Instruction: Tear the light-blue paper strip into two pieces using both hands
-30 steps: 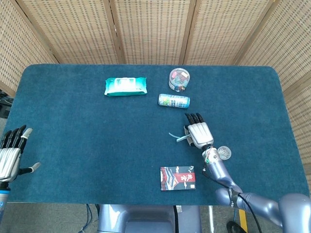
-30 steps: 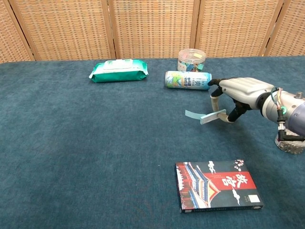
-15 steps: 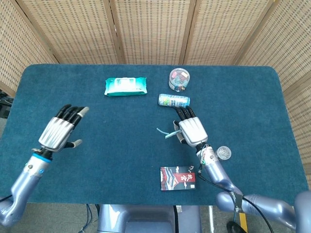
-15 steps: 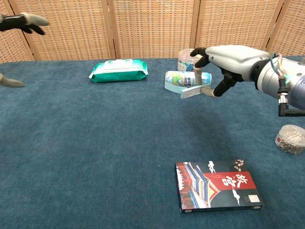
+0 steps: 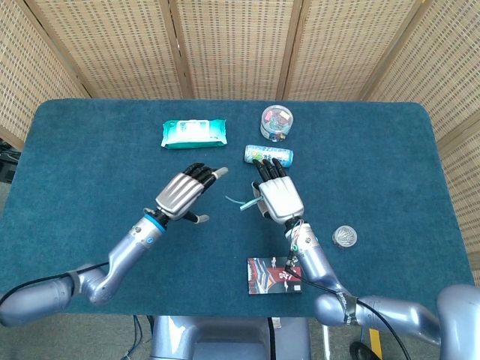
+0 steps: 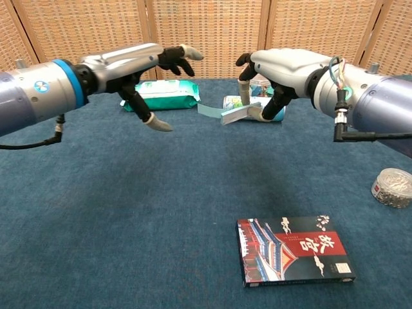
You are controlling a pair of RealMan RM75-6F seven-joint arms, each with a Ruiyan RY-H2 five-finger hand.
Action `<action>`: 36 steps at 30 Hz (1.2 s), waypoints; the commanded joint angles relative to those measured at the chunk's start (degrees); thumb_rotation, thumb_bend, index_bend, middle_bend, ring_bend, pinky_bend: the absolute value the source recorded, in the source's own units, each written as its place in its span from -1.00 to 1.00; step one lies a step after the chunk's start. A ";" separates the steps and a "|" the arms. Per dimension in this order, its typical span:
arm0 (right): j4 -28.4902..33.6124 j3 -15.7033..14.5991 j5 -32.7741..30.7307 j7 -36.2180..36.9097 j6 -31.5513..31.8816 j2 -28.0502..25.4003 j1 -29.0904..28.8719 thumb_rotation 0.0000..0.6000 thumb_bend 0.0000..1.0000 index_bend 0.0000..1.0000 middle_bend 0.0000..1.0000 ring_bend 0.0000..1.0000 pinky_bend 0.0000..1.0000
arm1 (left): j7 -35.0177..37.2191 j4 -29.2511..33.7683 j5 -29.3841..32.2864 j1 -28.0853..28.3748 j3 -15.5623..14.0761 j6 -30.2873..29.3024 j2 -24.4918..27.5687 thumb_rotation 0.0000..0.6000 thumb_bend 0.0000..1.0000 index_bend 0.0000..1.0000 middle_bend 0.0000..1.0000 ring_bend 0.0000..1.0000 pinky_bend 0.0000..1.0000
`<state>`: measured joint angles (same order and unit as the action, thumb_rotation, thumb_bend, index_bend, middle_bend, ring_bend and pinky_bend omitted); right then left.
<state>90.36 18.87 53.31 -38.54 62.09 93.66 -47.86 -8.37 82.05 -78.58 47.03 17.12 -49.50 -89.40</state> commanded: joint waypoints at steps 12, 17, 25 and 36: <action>1.95 -0.98 -0.57 -0.04 2.04 -0.77 -0.50 1.00 0.15 0.22 -0.87 -1.00 -1.00 | 1.94 -3.16 2.54 4.24 0.00 -0.40 -5.56 1.00 -1.00 -0.74 0.45 0.29 0.15; 2.70 -1.40 -0.72 -0.30 2.54 -1.25 -0.61 1.00 0.21 0.22 -0.87 -1.00 -1.00 | 2.40 -6.15 1.27 4.83 -0.21 -3.18 -7.49 1.00 -1.00 -0.58 0.59 0.39 0.32; 3.33 -1.68 -0.76 -0.30 3.05 -1.88 -0.74 1.00 0.24 0.22 -0.87 -1.00 -1.00 | -0.01 -7.87 1.25 5.34 -0.33 -5.20 -7.92 1.00 -1.00 -0.49 0.62 0.41 0.35; 3.75 -2.10 -0.89 -0.05 3.19 -2.54 -0.81 1.00 0.24 0.22 -0.87 -1.00 -1.00 | -1.85 -8.89 2.90 5.82 -0.13 -5.68 -8.31 1.00 -0.50 -0.18 0.74 0.52 0.45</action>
<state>94.12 16.77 52.41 -38.59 65.28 91.12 -48.66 -10.16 73.13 -75.82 52.77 16.99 -55.32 -97.69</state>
